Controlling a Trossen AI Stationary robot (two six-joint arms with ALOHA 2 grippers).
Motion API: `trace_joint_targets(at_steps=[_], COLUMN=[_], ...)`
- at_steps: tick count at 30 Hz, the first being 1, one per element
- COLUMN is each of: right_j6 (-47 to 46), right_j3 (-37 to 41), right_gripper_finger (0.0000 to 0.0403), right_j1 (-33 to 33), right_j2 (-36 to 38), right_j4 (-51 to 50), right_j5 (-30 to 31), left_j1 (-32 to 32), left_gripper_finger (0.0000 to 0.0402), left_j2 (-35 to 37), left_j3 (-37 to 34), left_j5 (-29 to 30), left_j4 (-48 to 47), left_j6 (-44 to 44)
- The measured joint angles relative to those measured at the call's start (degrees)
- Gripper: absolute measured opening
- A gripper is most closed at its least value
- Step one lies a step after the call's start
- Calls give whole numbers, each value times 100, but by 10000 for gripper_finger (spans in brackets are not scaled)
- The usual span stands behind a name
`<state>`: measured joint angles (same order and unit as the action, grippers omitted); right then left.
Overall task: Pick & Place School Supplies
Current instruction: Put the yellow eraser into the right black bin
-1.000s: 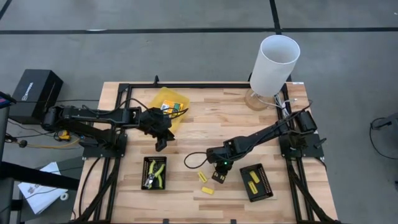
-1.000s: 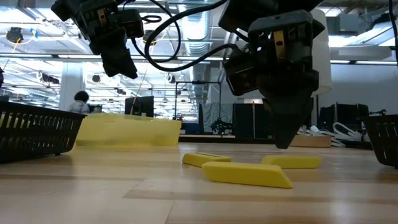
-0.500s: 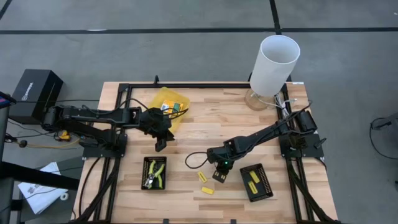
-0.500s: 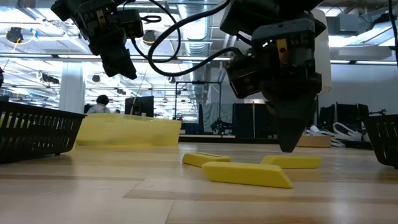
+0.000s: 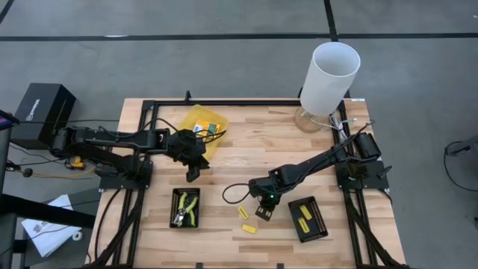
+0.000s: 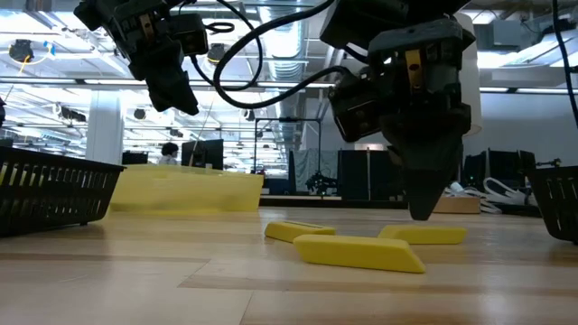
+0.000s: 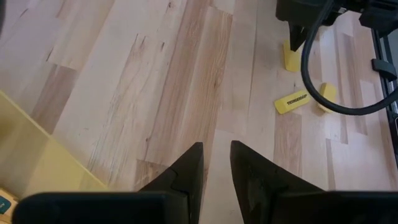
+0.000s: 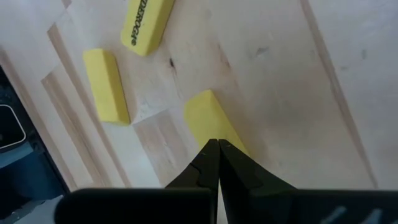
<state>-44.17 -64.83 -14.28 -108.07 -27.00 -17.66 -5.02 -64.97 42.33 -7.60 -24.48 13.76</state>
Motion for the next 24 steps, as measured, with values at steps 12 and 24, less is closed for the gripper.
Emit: trace_joint_targets(at_steps=[12,24], right_j6=[-390,-90], right_j3=[540,718], right_gripper_finger=[0,0], right_j1=[-7,498], right_j2=[38,3], right_j4=[661,738], right_j5=[-57,-182], left_j1=[0,-148], left_gripper_finger=[76,76], left_j2=[0,0], left_j3=[0,0], left_j5=[0,0], left_j4=[-12,-15], left_j6=[0,-151])
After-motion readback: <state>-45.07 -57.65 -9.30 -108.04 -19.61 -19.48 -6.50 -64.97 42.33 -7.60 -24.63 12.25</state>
